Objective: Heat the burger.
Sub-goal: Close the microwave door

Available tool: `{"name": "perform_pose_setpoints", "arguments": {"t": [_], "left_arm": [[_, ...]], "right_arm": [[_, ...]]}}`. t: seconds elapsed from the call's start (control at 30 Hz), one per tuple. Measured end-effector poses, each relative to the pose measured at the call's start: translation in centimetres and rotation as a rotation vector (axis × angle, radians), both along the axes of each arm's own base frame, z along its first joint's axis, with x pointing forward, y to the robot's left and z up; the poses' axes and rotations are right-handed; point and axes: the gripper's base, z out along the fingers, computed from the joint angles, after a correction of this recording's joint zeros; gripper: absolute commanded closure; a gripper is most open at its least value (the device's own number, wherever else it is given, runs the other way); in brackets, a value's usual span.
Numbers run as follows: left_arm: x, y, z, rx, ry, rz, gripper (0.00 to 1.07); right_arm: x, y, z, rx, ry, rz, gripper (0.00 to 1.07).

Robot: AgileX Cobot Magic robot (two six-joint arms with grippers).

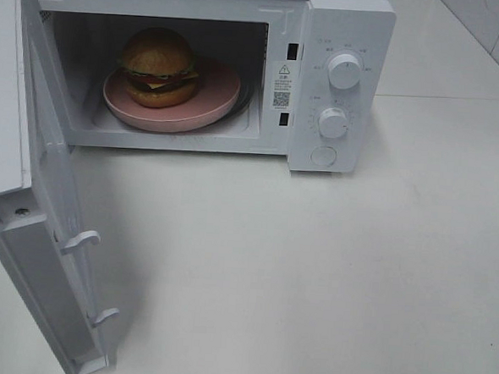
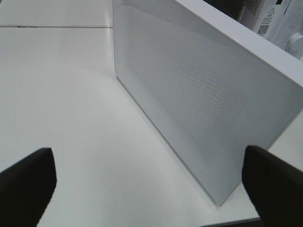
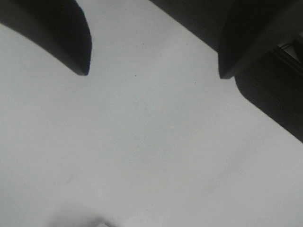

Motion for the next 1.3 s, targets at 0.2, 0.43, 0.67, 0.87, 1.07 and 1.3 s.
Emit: {"name": "perform_pose_setpoints", "arguments": {"t": [0.2,0.43,0.67,0.87,1.07,1.3], "left_arm": [[0.0,0.0,0.0,0.000,0.000,0.000,0.07],[0.0,0.0,0.0,0.000,0.000,0.000,0.07],[0.0,0.0,0.0,0.000,0.000,0.000,0.07],[0.0,0.0,0.0,0.000,0.000,0.000,0.07],[0.0,0.0,0.0,0.000,0.000,0.000,0.07],[0.0,0.0,0.0,0.000,0.001,0.000,0.07]], "right_arm": [[-0.7,-2.0,-1.7,-0.010,0.017,-0.159,0.36],[-2.2,-3.9,-3.0,0.039,-0.041,-0.326,0.36],[-3.4,-4.4,-3.5,0.138,-0.127,-0.405,0.36],[-4.8,-4.6,-3.5,0.218,-0.232,-0.448,0.37],[-6.1,-5.0,-3.3,0.252,-0.321,-0.483,0.37],[-7.7,-5.2,-3.2,0.282,-0.421,-0.529,0.37]]}}
